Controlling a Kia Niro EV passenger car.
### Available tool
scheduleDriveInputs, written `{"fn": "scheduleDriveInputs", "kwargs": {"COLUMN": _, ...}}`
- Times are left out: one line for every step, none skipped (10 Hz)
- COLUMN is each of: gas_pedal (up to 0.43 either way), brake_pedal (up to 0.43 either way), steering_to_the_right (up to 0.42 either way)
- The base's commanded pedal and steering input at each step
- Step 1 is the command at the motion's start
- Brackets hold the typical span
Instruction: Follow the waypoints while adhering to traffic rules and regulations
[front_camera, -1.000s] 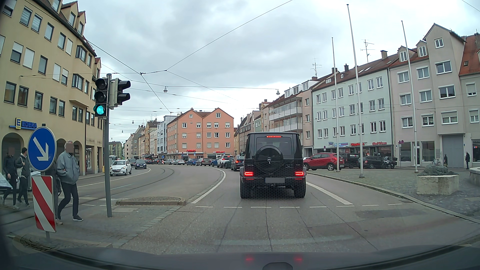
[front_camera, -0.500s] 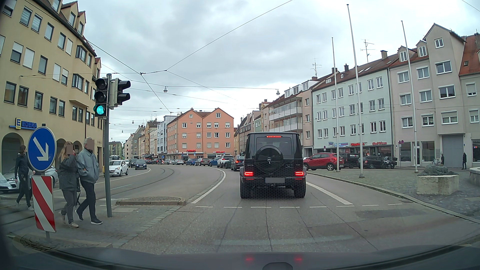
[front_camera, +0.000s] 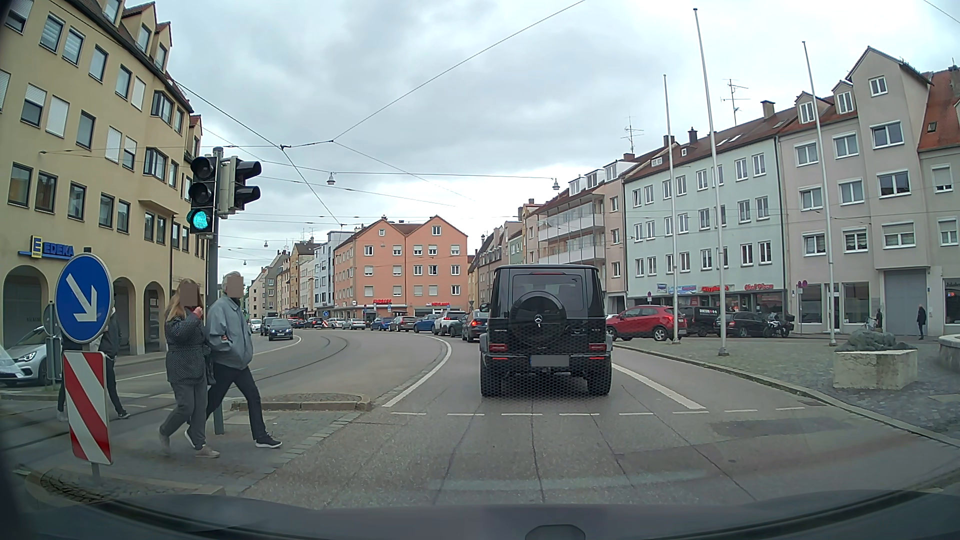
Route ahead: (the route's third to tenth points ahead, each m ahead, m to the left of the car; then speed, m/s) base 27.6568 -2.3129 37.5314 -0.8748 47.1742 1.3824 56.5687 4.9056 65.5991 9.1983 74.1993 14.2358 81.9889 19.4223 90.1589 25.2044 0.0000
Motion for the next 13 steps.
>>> {"fn": "scheduleDriveInputs", "kwargs": {"gas_pedal": 0.0, "brake_pedal": 0.207, "steering_to_the_right": 0.02}}
{"fn": "scheduleDriveInputs", "kwargs": {"gas_pedal": 0.0, "brake_pedal": 0.207, "steering_to_the_right": 0.02}}
{"fn": "scheduleDriveInputs", "kwargs": {"gas_pedal": 0.0, "brake_pedal": 0.207, "steering_to_the_right": 0.02}}
{"fn": "scheduleDriveInputs", "kwargs": {"gas_pedal": 0.0, "brake_pedal": 0.207, "steering_to_the_right": 0.02}}
{"fn": "scheduleDriveInputs", "kwargs": {"gas_pedal": 0.0, "brake_pedal": 0.207, "steering_to_the_right": 0.02}}
{"fn": "scheduleDriveInputs", "kwargs": {"gas_pedal": 0.0, "brake_pedal": 0.207, "steering_to_the_right": 0.02}}
{"fn": "scheduleDriveInputs", "kwargs": {"gas_pedal": 0.0, "brake_pedal": 0.207, "steering_to_the_right": 0.02}}
{"fn": "scheduleDriveInputs", "kwargs": {"gas_pedal": 0.0, "brake_pedal": 0.207, "steering_to_the_right": 0.02}}
{"fn": "scheduleDriveInputs", "kwargs": {"gas_pedal": 0.0, "brake_pedal": 0.207, "steering_to_the_right": 0.02}}
{"fn": "scheduleDriveInputs", "kwargs": {"gas_pedal": 0.0, "brake_pedal": 0.207, "steering_to_the_right": 0.02}}
{"fn": "scheduleDriveInputs", "kwargs": {"gas_pedal": 0.0, "brake_pedal": 0.207, "steering_to_the_right": 0.02}}
{"fn": "scheduleDriveInputs", "kwargs": {"gas_pedal": 0.0, "brake_pedal": 0.207, "steering_to_the_right": 0.02}}
{"fn": "scheduleDriveInputs", "kwargs": {"gas_pedal": 0.0, "brake_pedal": 0.207, "steering_to_the_right": 0.02}}
